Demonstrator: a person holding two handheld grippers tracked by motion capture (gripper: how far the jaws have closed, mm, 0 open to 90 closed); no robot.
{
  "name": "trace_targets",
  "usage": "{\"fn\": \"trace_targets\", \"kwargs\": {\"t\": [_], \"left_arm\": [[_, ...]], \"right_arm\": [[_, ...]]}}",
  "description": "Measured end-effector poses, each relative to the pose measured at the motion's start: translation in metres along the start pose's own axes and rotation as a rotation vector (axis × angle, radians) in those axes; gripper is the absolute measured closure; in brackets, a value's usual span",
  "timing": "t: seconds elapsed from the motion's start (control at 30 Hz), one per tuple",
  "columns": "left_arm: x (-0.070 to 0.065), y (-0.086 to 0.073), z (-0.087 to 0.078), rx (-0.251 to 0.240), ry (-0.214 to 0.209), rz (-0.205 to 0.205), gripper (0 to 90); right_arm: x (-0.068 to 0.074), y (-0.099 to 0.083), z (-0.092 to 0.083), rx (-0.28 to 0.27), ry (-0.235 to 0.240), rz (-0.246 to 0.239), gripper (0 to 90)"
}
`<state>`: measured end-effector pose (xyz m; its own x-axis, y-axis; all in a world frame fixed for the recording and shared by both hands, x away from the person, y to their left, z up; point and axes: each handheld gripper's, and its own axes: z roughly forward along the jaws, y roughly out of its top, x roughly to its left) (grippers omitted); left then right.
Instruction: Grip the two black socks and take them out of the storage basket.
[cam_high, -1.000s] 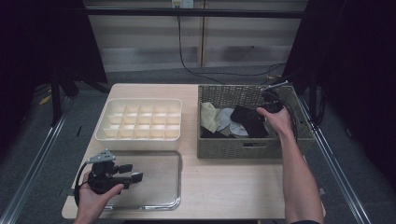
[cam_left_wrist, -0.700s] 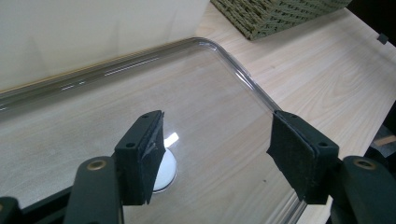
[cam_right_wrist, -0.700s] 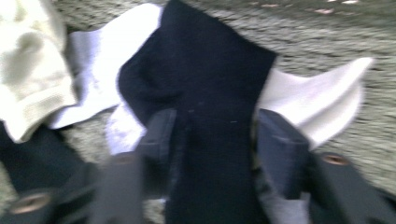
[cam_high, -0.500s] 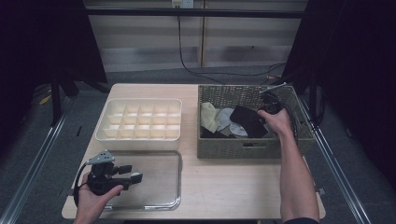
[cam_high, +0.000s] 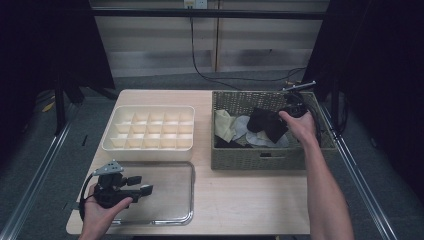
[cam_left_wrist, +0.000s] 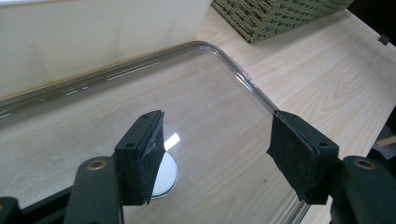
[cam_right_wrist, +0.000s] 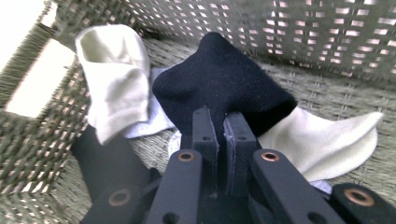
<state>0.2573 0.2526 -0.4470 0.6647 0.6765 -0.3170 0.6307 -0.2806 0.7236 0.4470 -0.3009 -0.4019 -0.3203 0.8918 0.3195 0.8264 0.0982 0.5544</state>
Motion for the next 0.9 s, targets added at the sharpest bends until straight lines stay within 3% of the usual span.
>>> {"fn": "trace_targets", "kwargs": {"t": [0.13,0.23,0.53,0.73,0.9], "left_arm": [[0.000,0.000,0.001,-0.001,-0.005,0.009,35.5],[0.000,0.000,0.001,-0.010,-0.026,0.013,36.8],[0.000,0.000,0.005,-0.012,-0.034,0.022,34.3],[-0.004,0.005,0.007,-0.015,-0.038,0.027,34.3],[-0.009,0.010,0.010,-0.010,-0.013,0.039,34.9]], "right_arm": [[0.008,-0.001,-0.010,-0.037,0.014,-0.017,85.5],[0.012,-0.004,-0.016,-0.059,0.045,-0.008,85.5],[0.026,-0.004,-0.032,-0.107,0.113,-0.023,85.4],[0.030,-0.002,-0.043,-0.131,0.125,-0.026,85.4],[0.033,-0.003,-0.049,-0.148,0.130,-0.038,85.3]]}}
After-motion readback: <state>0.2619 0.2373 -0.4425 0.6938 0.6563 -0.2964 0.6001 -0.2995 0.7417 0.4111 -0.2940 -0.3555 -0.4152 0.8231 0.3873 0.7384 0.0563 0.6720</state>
